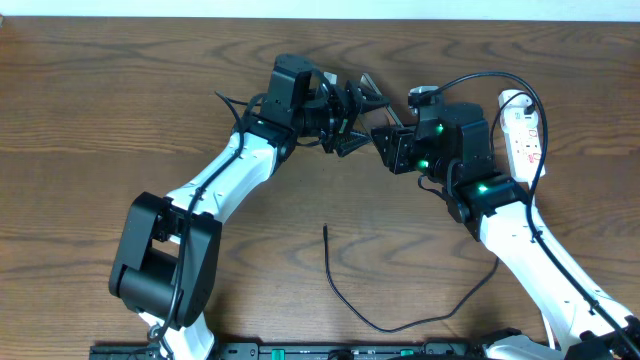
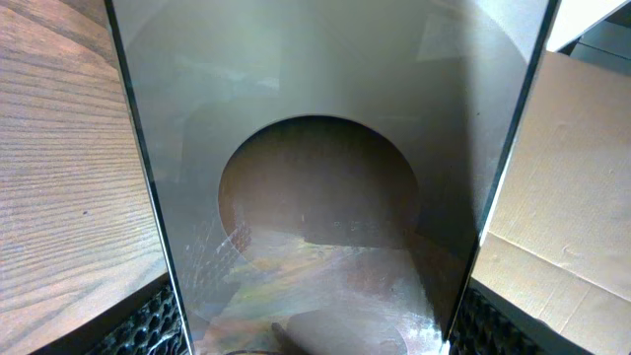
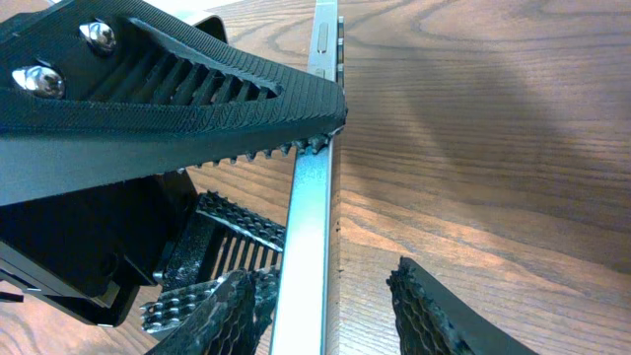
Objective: Plug charger to phone and switch on socket
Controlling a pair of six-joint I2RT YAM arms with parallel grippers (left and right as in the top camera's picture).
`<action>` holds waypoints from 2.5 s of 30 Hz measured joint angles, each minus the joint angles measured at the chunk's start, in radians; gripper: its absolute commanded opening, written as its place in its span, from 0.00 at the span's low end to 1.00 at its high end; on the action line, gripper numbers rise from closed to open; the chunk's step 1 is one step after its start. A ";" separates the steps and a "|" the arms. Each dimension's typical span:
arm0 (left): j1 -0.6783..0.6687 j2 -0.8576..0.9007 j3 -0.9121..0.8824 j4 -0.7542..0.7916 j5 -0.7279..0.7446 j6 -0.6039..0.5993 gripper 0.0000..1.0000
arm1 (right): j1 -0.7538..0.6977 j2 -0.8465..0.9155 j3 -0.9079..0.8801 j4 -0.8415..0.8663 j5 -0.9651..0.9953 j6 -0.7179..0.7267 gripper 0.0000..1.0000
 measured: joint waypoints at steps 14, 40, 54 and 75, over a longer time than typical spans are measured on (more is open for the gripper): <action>-0.002 0.000 0.000 0.000 -0.003 0.000 0.07 | 0.000 0.000 0.000 -0.003 0.000 0.001 0.38; -0.030 0.000 0.000 -0.001 -0.035 0.000 0.08 | 0.000 0.000 0.000 -0.008 0.037 0.006 0.01; -0.020 -0.002 0.000 0.006 0.005 0.000 0.92 | -0.006 0.001 0.000 -0.010 0.033 0.028 0.01; 0.186 -0.005 0.001 0.179 0.236 0.097 0.92 | -0.170 0.008 0.000 0.208 -0.201 0.736 0.01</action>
